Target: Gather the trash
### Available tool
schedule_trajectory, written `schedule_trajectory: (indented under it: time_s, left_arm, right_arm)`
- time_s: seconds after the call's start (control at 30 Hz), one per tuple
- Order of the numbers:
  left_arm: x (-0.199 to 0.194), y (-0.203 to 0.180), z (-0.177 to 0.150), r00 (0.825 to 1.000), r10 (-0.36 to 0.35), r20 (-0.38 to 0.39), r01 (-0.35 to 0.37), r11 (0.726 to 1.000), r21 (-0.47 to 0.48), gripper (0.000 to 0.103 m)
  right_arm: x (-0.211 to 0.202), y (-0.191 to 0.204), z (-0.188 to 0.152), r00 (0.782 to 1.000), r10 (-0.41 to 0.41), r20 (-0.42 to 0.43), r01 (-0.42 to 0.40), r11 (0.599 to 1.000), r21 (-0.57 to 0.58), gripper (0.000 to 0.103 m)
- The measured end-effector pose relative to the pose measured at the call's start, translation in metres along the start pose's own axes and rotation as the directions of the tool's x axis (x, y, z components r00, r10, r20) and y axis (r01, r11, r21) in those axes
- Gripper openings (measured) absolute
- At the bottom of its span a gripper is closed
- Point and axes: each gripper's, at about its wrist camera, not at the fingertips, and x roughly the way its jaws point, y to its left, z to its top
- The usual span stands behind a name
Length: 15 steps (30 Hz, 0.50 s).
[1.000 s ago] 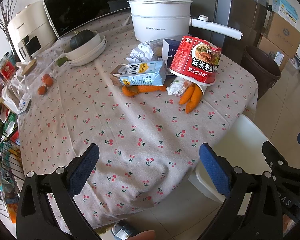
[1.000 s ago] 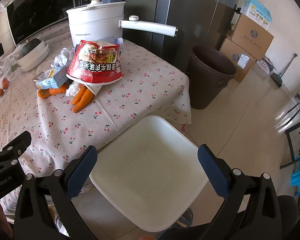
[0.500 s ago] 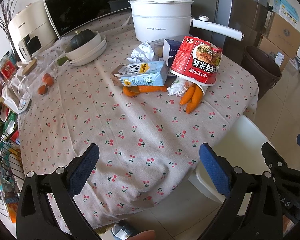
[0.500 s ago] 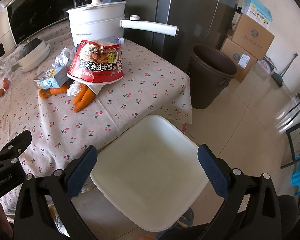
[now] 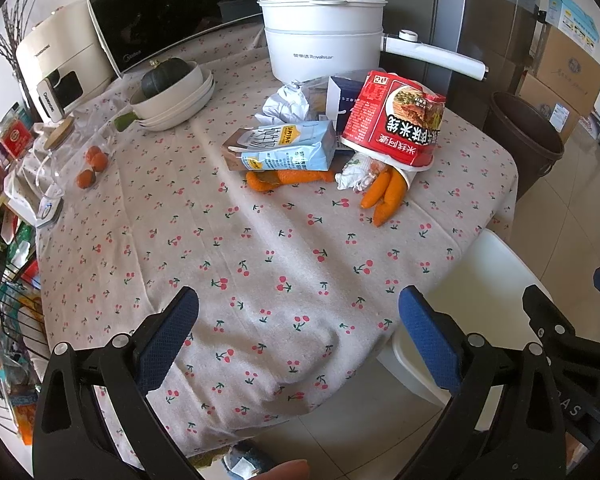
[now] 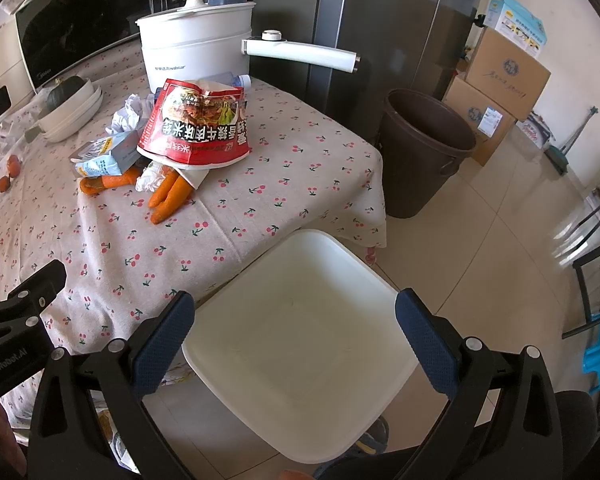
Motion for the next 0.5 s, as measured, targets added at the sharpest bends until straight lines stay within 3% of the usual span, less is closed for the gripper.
schedule_trajectory:
  time_s: [0.5]
  left_arm:
    - [0.0001,0.0018,-0.0006,1.0,0.002,-0.001,-0.002,1.0,-0.004,0.096]
  right_arm:
    - [0.0005,0.0018,-0.0006,1.0,0.0,0.001,0.0,1.0,0.001,0.097]
